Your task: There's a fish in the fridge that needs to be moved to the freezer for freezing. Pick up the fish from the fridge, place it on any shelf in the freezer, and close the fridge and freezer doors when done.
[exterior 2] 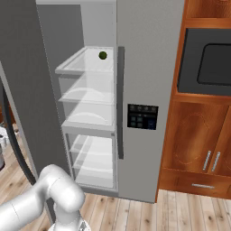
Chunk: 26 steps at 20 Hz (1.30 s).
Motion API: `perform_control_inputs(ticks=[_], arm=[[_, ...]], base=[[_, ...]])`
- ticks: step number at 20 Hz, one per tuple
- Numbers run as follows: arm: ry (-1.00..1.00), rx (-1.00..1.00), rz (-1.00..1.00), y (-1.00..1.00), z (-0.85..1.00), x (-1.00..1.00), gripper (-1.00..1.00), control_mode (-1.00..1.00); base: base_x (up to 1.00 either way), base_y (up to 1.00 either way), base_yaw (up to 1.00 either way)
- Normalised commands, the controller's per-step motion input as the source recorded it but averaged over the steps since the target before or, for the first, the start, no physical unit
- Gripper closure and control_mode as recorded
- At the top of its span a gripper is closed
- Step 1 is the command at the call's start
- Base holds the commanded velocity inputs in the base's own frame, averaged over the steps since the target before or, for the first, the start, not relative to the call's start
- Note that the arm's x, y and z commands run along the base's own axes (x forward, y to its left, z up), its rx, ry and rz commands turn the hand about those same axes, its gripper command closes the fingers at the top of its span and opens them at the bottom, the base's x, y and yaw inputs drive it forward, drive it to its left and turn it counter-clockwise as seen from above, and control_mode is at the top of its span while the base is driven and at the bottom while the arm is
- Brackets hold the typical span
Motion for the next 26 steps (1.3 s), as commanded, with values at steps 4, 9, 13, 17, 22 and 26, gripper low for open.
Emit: perform_control_inputs(ticks=[4, 9, 13, 17, 22, 26], arm=[[-0.01, 0.0, 0.0, -0.24, -0.02, 0.2, -1.0, -1.0], [-0.08, 0.03, -0.04, -0.58, 0.0, -0.04, -1.0, -1.0], [-0.16, 0.09, -0.12, -0.88, 0.02, -0.23, -1.0, -1.0], [-0.14, 0.17, -0.13, -1.0, 0.11, -0.13, -1.0, -1.0], [-0.07, 0.18, -0.1, -1.0, 0.06, 0.0, -1.0, -1.0], [-0.07, 0.18, -0.05, -0.99, 0.0, 0.1, -1.0, -1.0]], base=[[0.0, 0.0, 0.0], [0.0, 0.0, 0.0], [0.0, 0.0, 0.0], [0.0, 0.0, 0.0], [0.0, 0.0, 0.0], [0.0, 0.0, 0.0]])
